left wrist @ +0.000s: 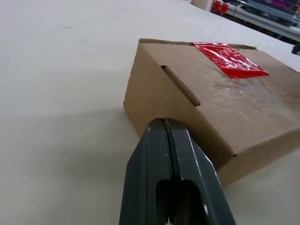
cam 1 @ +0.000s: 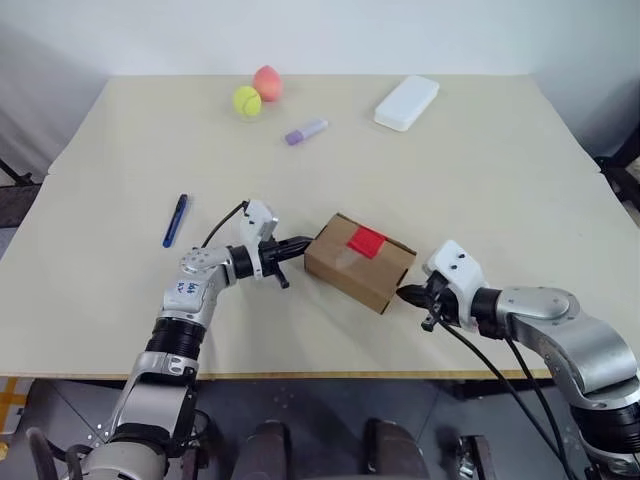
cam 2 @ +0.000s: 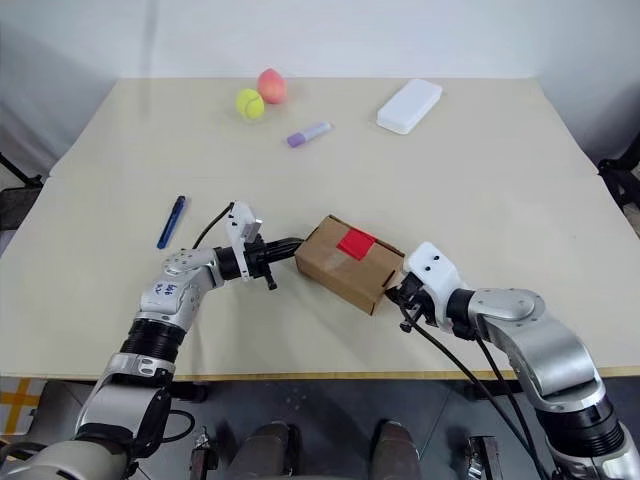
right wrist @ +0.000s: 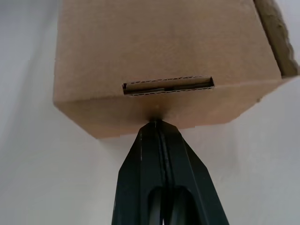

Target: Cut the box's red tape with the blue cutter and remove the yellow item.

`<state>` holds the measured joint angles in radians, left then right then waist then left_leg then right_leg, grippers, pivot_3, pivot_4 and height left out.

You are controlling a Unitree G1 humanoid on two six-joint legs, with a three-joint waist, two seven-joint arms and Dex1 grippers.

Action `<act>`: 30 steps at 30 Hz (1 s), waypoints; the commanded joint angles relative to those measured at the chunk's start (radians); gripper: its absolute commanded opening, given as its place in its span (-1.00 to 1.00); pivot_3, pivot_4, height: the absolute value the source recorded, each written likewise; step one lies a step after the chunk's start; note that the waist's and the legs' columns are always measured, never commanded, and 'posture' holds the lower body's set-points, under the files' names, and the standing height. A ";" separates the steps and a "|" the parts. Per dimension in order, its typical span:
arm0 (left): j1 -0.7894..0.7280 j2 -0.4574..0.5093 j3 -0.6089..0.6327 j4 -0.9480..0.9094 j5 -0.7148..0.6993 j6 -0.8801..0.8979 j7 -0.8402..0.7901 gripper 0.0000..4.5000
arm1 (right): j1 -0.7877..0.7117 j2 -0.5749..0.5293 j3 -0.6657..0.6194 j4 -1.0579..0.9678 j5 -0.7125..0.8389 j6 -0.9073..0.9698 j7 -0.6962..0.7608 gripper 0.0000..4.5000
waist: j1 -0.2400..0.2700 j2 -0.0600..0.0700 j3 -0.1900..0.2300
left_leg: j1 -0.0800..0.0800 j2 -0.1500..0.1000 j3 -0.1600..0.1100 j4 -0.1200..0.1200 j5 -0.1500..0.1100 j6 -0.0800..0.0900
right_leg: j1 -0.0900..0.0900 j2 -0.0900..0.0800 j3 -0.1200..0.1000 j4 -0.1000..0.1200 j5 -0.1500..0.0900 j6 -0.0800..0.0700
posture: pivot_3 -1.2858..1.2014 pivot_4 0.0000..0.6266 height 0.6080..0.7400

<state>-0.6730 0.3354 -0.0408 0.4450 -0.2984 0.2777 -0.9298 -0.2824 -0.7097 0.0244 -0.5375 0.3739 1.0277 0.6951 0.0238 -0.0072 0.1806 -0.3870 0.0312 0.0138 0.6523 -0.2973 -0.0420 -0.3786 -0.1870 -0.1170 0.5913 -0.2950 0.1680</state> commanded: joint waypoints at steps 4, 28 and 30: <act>0.013 -0.017 -0.061 -0.100 -0.012 0.063 -0.082 -1.00 | 0.036 -0.003 -0.063 -0.160 0.088 0.068 -0.015 -0.98 | 0.001 0.000 0.000 | 0.000 0.000 0.000 0.000 0.000 0.000 | 0.000 0.000 0.000 0.000 0.000 0.000 | 0.03 -0.52 1.00; 0.059 0.045 0.006 -0.131 0.040 0.024 0.005 -0.59 | 0.231 -0.155 -0.295 -0.030 0.062 -0.054 -0.003 -0.81 | -0.001 0.000 0.000 | 0.000 0.000 0.000 0.001 -0.001 0.001 | 0.000 0.000 0.001 0.001 0.000 0.000 | 0.03 -0.52 1.00; 0.083 0.074 0.028 -0.185 0.019 0.038 0.007 -0.35 | 0.200 -0.156 -0.342 0.049 0.054 -0.135 0.007 -0.58 | -0.003 0.000 0.000 | 0.000 0.000 0.000 0.001 -0.001 0.001 | 0.000 0.000 0.001 0.001 0.000 0.000 | 0.03 -0.52 1.00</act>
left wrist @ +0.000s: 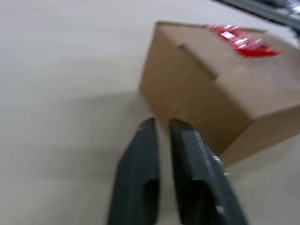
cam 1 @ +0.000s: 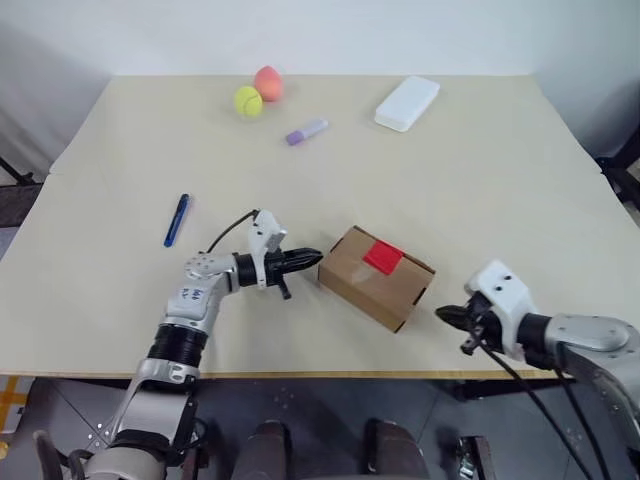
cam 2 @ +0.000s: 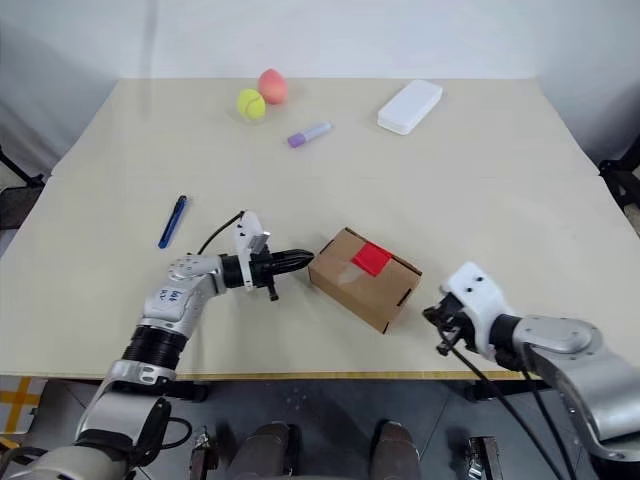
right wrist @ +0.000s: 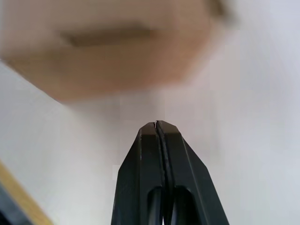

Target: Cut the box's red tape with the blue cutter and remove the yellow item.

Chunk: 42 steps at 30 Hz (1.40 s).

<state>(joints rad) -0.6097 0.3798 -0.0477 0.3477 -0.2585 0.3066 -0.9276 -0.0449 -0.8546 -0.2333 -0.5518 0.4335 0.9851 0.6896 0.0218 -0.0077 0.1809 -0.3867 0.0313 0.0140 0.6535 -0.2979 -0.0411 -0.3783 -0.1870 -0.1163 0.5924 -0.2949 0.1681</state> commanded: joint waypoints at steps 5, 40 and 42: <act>0.121 0.092 0.159 -0.281 -0.115 0.098 0.052 0.30 | -0.176 -0.006 -0.084 0.292 -0.018 -0.290 0.078 0.17 | -0.002 0.000 0.000 | 0.000 0.000 0.000 0.000 0.000 0.000 | 0.000 0.000 0.000 0.000 0.000 0.000 | 0.03 -0.52 1.00; 0.598 0.137 0.670 -0.605 -0.265 0.194 0.546 1.00 | -0.590 0.116 0.093 0.671 0.058 -0.519 0.437 0.98 | 0.002 0.000 0.000 | 0.000 0.002 0.002 0.007 -0.005 0.000 | 0.001 0.001 0.002 0.001 0.000 0.000 | 0.03 -0.52 1.00; 0.526 0.153 0.635 -0.547 -0.245 0.216 0.573 1.00 | -0.585 0.111 0.088 0.637 0.074 -0.489 0.434 0.98 | 0.001 0.000 0.000 | 0.000 0.002 0.002 0.007 -0.005 0.000 | 0.001 0.002 0.002 0.001 0.000 0.000 | 0.03 -0.52 1.00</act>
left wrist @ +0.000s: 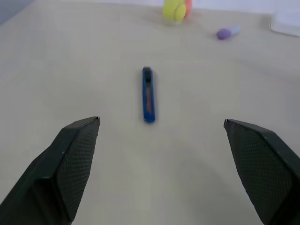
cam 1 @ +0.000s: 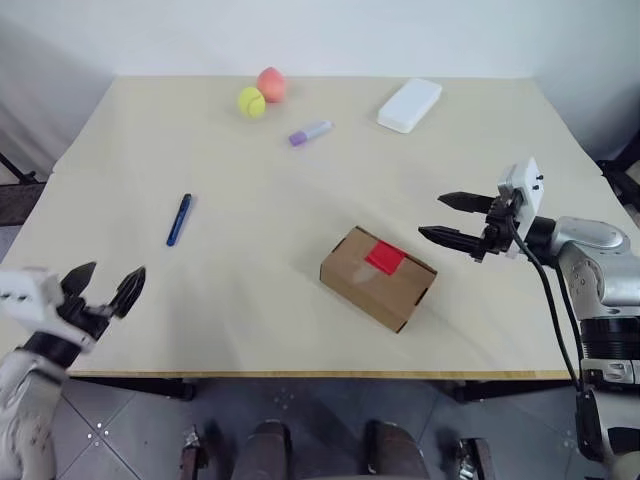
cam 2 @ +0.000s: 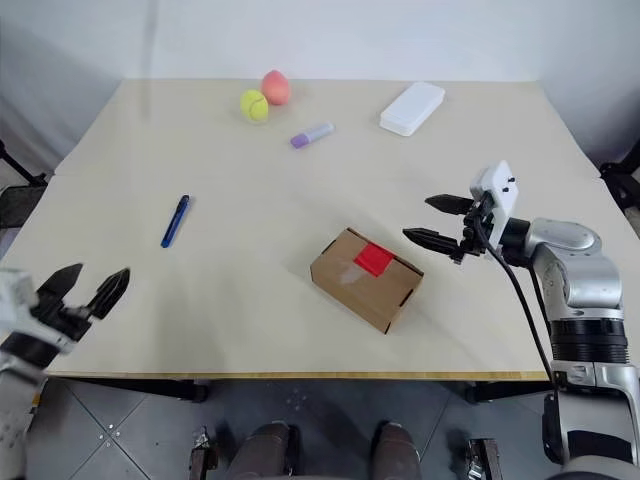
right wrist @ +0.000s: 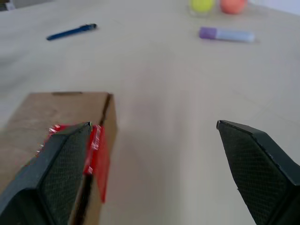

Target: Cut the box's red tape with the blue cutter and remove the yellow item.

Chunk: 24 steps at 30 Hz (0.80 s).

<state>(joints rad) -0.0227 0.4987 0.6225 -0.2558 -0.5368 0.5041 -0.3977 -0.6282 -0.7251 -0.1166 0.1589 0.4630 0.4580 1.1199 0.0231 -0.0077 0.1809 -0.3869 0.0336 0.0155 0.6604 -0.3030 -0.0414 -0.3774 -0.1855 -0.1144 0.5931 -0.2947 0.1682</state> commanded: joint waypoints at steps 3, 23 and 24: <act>-0.216 0.053 -0.094 0.220 0.075 0.028 0.084 1.00 | 0.005 -0.023 -0.036 -0.117 0.056 0.064 -0.013 0.98 | -0.001 0.000 0.000 | 0.000 0.000 0.001 0.000 0.000 0.000 | 0.000 0.000 0.000 0.000 0.000 0.000 | 0.03 -0.52 1.00; -0.642 0.072 -0.371 0.860 0.280 0.049 0.031 0.82 | 0.014 -0.026 -0.030 -0.193 0.087 0.144 -0.068 1.00 | -0.001 0.000 0.000 | 0.000 0.000 0.002 0.000 0.000 -0.001 | -0.001 0.000 -0.001 0.001 0.000 0.001 | 0.03 -0.52 1.00; -0.644 0.072 -0.376 0.867 0.288 0.057 0.037 0.74 | 0.013 -0.026 -0.030 -0.194 0.087 0.146 -0.069 1.00 | -0.001 0.000 0.000 | 0.000 0.000 0.002 0.000 0.000 -0.001 | -0.001 0.000 -0.001 0.001 0.000 0.001 | 0.03 -0.52 1.00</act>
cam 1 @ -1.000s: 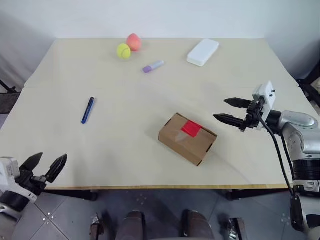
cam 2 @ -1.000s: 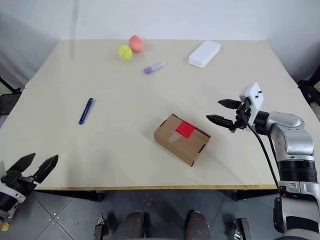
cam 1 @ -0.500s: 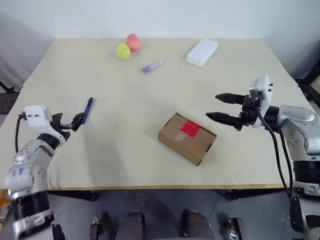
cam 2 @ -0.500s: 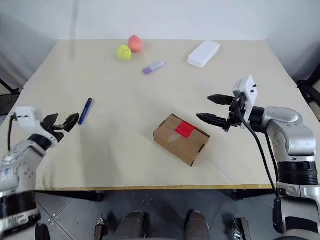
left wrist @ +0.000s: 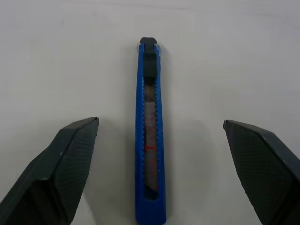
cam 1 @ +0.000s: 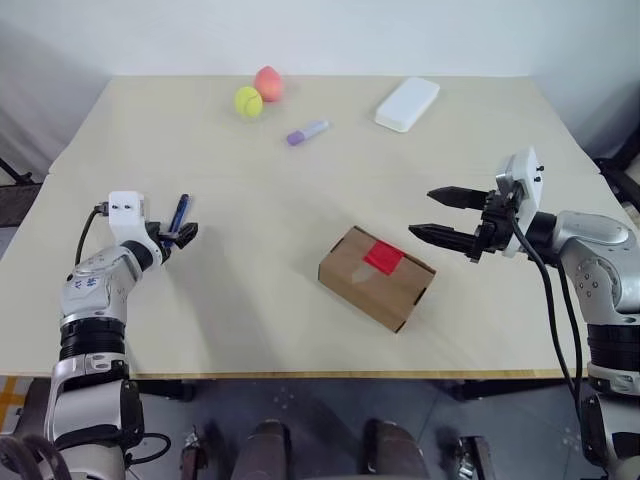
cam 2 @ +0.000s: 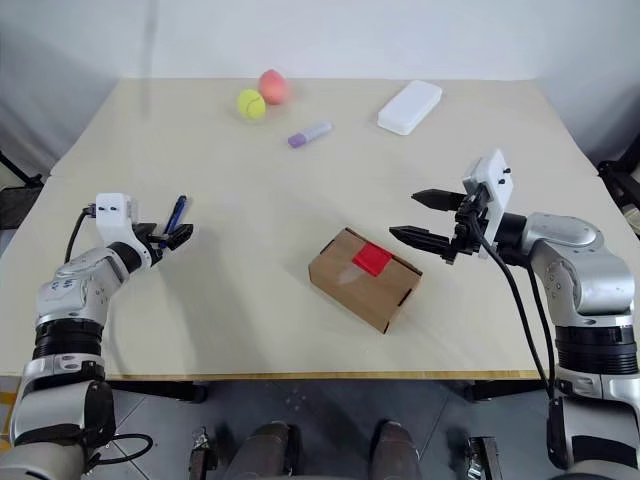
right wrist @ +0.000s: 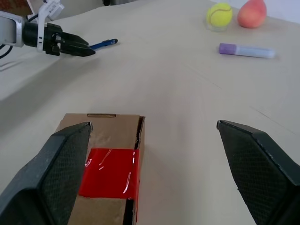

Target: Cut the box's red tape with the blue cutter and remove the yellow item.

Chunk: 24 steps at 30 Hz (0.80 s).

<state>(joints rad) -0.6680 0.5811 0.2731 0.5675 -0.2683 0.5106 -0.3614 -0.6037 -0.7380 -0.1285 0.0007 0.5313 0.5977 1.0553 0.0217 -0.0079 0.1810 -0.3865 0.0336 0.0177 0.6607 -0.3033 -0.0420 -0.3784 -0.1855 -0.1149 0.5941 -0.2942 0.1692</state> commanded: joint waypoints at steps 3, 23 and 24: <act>0.000 -0.016 -0.028 0.049 0.025 0.054 -0.001 0.32 | -0.013 -0.016 -0.017 -0.034 0.018 0.012 -0.004 1.00 | 0.002 0.000 0.000 | 0.000 0.000 0.000 0.000 0.000 0.000 | 0.000 0.000 0.000 0.000 0.000 0.000 | 0.03 -0.52 1.00; -0.012 -0.001 -0.015 0.022 0.038 0.179 0.011 -0.82 | -0.047 -0.011 0.007 0.007 -0.004 0.007 0.005 1.00 | 0.001 0.002 -0.001 | 0.001 0.000 0.000 0.000 0.000 0.000 | 0.001 0.000 0.000 0.000 0.000 0.000 | 0.03 -0.52 1.00; -0.008 0.002 -0.014 0.011 0.037 0.184 0.009 -0.82 | -0.049 -0.012 0.008 0.010 -0.005 0.006 0.006 1.00 | 0.001 0.002 -0.001 | 0.001 0.000 0.000 0.000 0.000 0.000 | 0.001 0.000 0.000 0.000 0.000 0.000 | 0.03 -0.52 1.00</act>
<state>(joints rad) -0.7102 0.5927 0.2764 0.5617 -0.2327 0.6463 -0.3418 -0.6256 -0.7380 -0.1140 0.0213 0.5275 0.6138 1.0570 0.0226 -0.0061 0.1800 -0.3857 0.0335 0.0179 0.6610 -0.3033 -0.0420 -0.3779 -0.1856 -0.1145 0.5945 -0.2941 0.1694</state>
